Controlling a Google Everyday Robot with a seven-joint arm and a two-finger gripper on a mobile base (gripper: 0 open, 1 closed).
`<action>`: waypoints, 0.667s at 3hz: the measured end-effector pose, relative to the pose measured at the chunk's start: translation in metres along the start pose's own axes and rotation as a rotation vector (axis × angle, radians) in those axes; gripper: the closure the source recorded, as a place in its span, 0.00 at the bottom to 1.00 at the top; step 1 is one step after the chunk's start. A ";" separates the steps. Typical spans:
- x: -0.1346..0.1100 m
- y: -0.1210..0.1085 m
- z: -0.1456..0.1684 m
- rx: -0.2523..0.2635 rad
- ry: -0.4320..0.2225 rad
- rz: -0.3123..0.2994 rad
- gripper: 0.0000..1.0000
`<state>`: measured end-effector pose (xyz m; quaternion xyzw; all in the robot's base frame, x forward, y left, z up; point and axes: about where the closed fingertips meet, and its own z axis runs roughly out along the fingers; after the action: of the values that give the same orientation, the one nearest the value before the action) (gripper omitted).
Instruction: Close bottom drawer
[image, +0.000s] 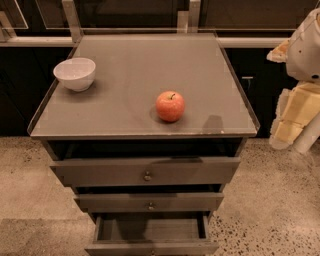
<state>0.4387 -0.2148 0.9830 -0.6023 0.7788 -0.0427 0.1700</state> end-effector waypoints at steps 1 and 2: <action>0.000 0.000 0.000 0.000 0.000 0.000 0.00; 0.009 0.011 0.012 -0.013 -0.031 0.025 0.00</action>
Offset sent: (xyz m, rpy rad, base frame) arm -0.0207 -0.0127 -0.0482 0.1035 0.0365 -0.0314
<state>0.4306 -0.2191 0.9664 -0.5943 0.7837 -0.0264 0.1787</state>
